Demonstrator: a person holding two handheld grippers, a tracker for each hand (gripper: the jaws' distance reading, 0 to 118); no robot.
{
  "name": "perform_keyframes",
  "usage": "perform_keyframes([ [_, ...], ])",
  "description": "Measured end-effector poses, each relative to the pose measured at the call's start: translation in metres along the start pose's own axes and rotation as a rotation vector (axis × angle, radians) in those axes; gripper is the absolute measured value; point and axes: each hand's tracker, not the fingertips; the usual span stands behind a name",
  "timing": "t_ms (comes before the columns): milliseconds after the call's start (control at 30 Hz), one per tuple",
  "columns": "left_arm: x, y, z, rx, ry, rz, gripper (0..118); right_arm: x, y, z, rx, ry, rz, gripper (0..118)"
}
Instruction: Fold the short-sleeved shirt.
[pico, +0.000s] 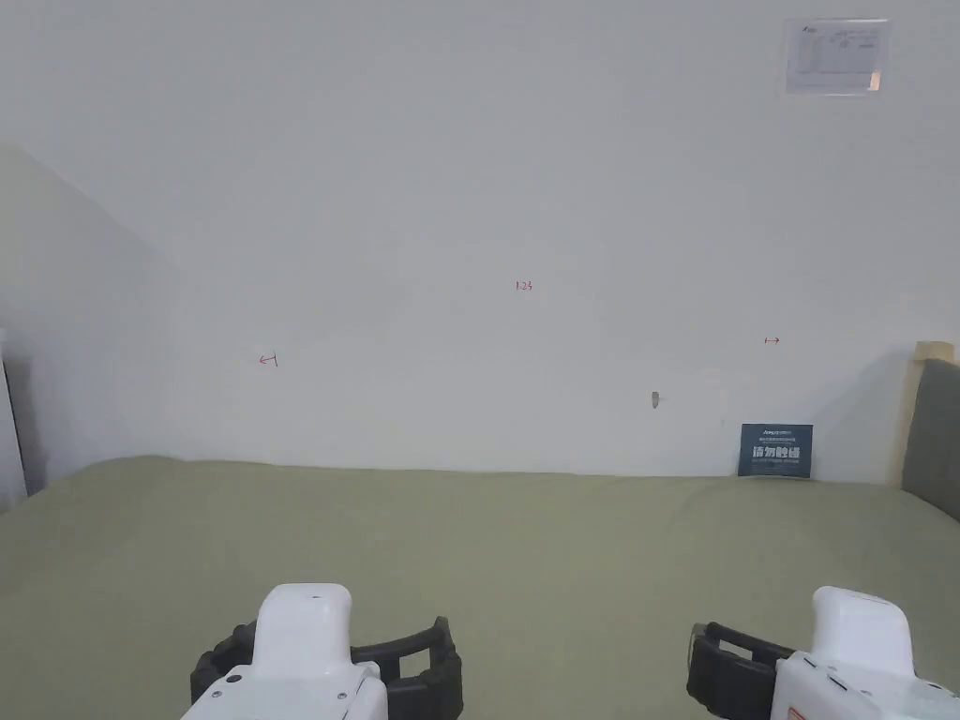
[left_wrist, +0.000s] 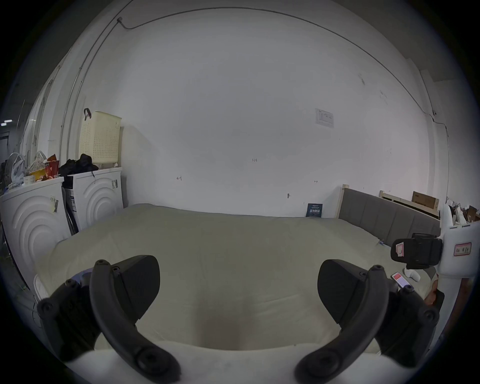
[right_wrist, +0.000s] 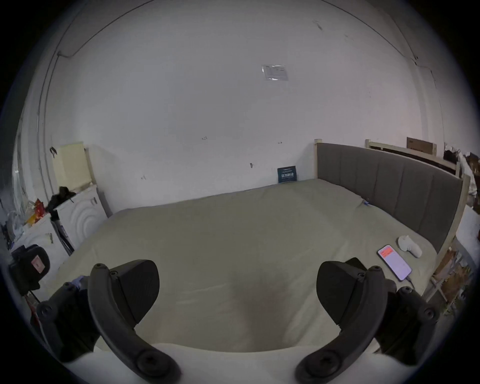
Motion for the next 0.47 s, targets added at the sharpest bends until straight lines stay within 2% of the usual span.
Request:
perform_keyframes([
  [133,-0.003,0.001,0.001,0.004,0.011,0.017,118,0.000,0.000,0.003,0.022,-0.010,0.014,118],
  [333,-0.004,-0.001,0.002,0.007,0.010,0.026,118,0.000,-0.012,0.009,0.082,0.060,0.087,118],
  [467,-0.005,-0.002,0.004,0.005,0.007,0.022,118,-0.003,-0.016,0.009,0.118,0.030,0.148,118],
])
